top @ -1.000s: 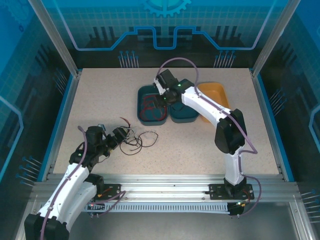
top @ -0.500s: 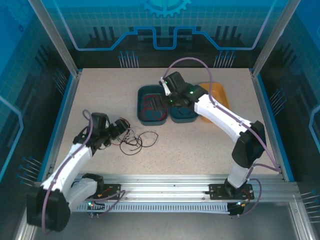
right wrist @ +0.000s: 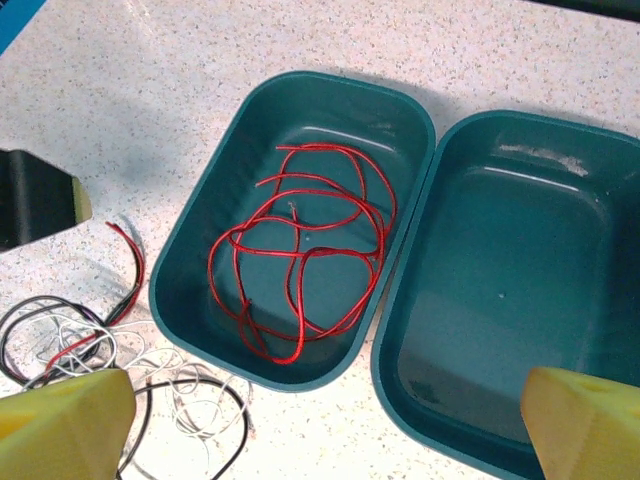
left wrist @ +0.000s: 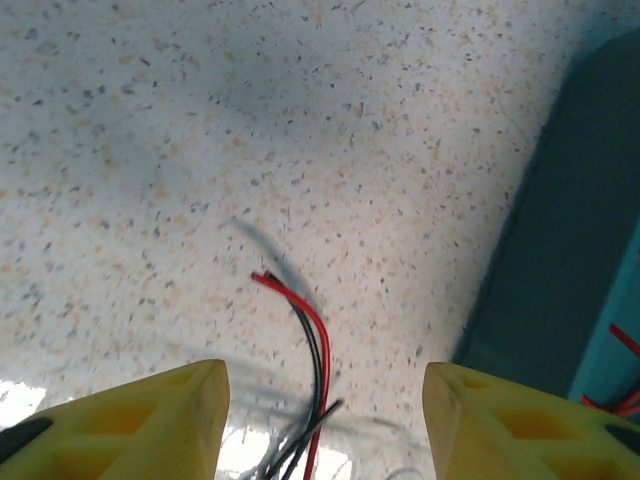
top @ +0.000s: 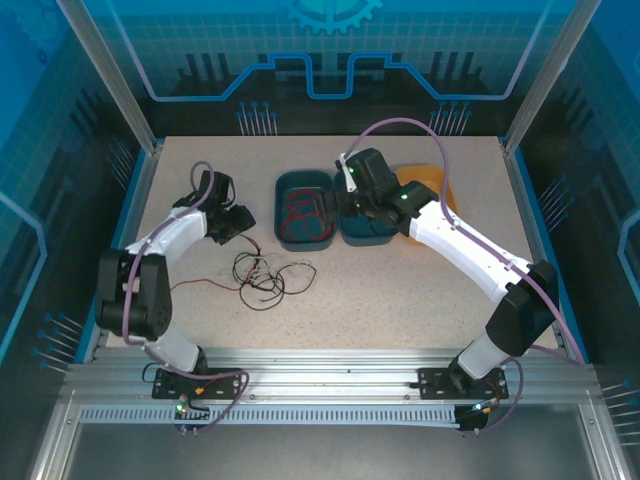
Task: Untangle the cables
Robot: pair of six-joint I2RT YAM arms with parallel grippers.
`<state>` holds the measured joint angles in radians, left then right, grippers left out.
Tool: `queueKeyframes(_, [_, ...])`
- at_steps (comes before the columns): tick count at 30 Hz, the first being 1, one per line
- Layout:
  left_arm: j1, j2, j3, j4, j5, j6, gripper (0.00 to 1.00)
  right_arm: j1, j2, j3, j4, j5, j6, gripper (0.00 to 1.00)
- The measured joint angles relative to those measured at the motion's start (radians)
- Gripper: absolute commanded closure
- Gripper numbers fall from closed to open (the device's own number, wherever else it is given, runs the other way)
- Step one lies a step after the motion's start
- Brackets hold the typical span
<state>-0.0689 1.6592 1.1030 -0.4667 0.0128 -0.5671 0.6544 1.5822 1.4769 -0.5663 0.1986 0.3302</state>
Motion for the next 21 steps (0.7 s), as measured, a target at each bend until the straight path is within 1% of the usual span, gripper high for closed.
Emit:
queueKeyframes(1, [0.001,0.029,0.019,-0.002,-0.001,0.002,0.5,-0.002,0.0,-0.006,0.0,0.0,0.003,0.0])
queueKeyframes(7, [0.001,0.16,0.092,-0.007,-0.002,0.001,0.52,-0.013,0.0,-0.018,0.013,-0.013,0.003,0.0])
queueKeyframes(9, [0.001,0.184,0.099,-0.008,-0.003,-0.002,0.53,-0.017,0.0,-0.018,0.021,-0.019,0.003,0.0])
queueKeyframes(15, [0.001,0.229,0.107,-0.007,-0.002,-0.01,0.59,-0.034,-0.001,-0.027,0.053,-0.042,0.007,0.0])
queueKeyframes(17, [0.001,0.241,0.108,-0.008,-0.003,-0.01,0.59,-0.039,0.0,-0.036,0.063,-0.05,0.011,0.0])
queueKeyframes(19, [0.001,0.243,0.109,-0.008,-0.006,-0.007,0.51,-0.042,0.0,-0.043,0.067,-0.057,0.015,0.0])
queueKeyframes(21, [0.001,0.243,0.111,-0.01,-0.01,-0.008,0.46,-0.043,0.0,-0.049,0.072,-0.068,0.022,0.0])
